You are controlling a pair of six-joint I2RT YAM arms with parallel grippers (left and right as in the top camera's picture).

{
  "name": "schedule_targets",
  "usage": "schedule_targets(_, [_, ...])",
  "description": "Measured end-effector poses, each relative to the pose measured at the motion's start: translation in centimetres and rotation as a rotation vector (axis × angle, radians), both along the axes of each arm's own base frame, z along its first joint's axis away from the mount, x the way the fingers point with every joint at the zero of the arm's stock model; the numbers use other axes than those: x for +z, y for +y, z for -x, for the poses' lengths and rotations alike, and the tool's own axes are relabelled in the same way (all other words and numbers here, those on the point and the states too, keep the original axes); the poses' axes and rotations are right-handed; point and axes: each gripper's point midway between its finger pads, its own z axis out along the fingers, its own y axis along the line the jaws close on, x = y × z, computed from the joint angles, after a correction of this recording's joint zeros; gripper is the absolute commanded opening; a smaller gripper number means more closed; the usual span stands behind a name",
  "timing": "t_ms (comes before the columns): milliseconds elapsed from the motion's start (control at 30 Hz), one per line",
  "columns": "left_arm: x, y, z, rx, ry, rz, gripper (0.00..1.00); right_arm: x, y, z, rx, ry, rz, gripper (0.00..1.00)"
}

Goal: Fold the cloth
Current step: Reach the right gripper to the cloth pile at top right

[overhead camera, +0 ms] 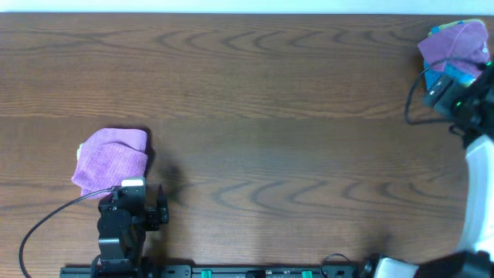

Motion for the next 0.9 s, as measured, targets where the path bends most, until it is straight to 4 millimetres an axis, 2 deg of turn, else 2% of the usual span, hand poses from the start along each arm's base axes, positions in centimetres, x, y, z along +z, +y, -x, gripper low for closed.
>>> schedule_targets(133, [0.0, 0.0, 0.0, 0.000, 0.000, 0.000, 0.95, 1.3, -2.3, -2.4, -0.023, -0.033, 0.013, 0.99])
schedule_targets(333, [0.0, 0.0, 0.0, 0.000, 0.000, 0.000, 0.95, 1.1, -3.6, -6.2, 0.028, -0.049, 0.021, 0.99])
schedule_targets(533, [0.0, 0.0, 0.0, 0.000, 0.000, 0.000, 0.95, -1.0, -4.4, -7.1, 0.046, -0.008, 0.039, 0.99])
schedule_targets(900, [0.0, 0.0, 0.0, 0.000, 0.000, 0.000, 0.95, -0.8, -6.9, -11.4, 0.042, -0.101, 0.092, 0.99])
